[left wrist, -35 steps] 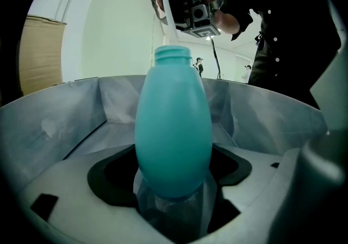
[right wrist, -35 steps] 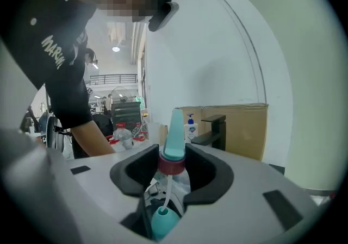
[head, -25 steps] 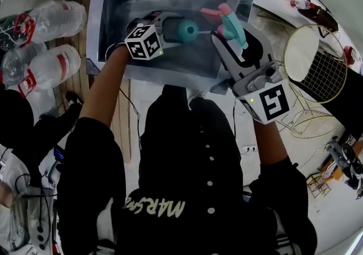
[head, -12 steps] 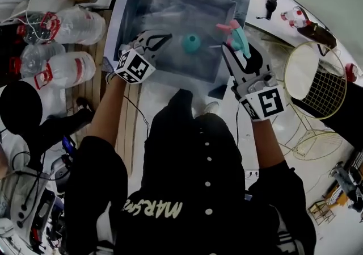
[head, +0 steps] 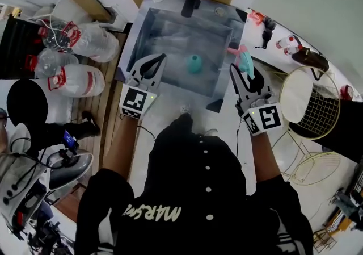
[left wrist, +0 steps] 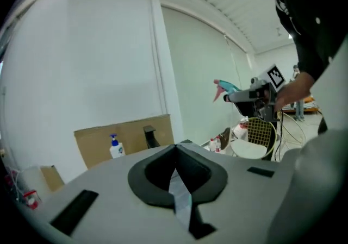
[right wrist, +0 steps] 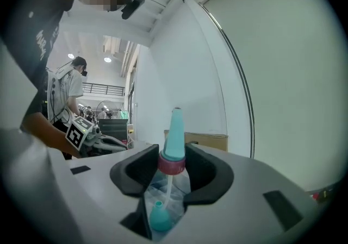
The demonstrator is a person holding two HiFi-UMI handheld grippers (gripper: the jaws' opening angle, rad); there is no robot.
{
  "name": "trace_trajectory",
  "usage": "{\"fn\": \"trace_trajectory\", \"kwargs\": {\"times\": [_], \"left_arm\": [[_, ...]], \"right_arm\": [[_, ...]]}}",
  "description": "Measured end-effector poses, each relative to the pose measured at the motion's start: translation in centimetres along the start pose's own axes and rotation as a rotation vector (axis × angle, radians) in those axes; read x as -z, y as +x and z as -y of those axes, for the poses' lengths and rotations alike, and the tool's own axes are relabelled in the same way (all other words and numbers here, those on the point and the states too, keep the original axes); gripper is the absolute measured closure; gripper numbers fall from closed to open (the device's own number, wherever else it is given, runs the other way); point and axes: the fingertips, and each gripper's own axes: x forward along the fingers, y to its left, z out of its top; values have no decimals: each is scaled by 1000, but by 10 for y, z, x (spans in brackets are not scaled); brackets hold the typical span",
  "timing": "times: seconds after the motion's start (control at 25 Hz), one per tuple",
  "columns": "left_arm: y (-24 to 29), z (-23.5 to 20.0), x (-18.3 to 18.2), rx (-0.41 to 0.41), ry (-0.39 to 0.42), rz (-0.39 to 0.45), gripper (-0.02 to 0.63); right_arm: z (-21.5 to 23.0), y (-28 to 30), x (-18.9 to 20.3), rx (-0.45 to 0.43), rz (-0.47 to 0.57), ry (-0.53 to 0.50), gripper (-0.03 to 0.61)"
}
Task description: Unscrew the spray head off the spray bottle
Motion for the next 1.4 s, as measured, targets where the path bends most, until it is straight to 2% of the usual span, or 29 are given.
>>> {"fn": "trace_trajectory", "kwargs": {"times": [0.08,0.2,0.4,0.6,0.88,1.24,1.4], "left_arm": [[-19,-6,-22,-60,-48,28,589],[-49,-9,-48,-129,-71,64,589],[-88,-11,-79,-229,-86,119,589],[-116,-11,-99,-319,-58,151,589],[-135,8,-111,-361,-25,161,589],[-138,14,-105,-399,-63,151,589],[-136,15,-106,-396,-49,155,589]], "right_arm": [[2,-12,-11,16,13,13,414],[4,-28,-26,28,31,24,414],[12,-58,-47,49,55,15,414],[26,-88,-60,90,74,10,413],[40,-121,-69,146,94,26,414],[37,-131,-74,155,113,10,414],[38,-129,-76,155,116,6,414]]}}
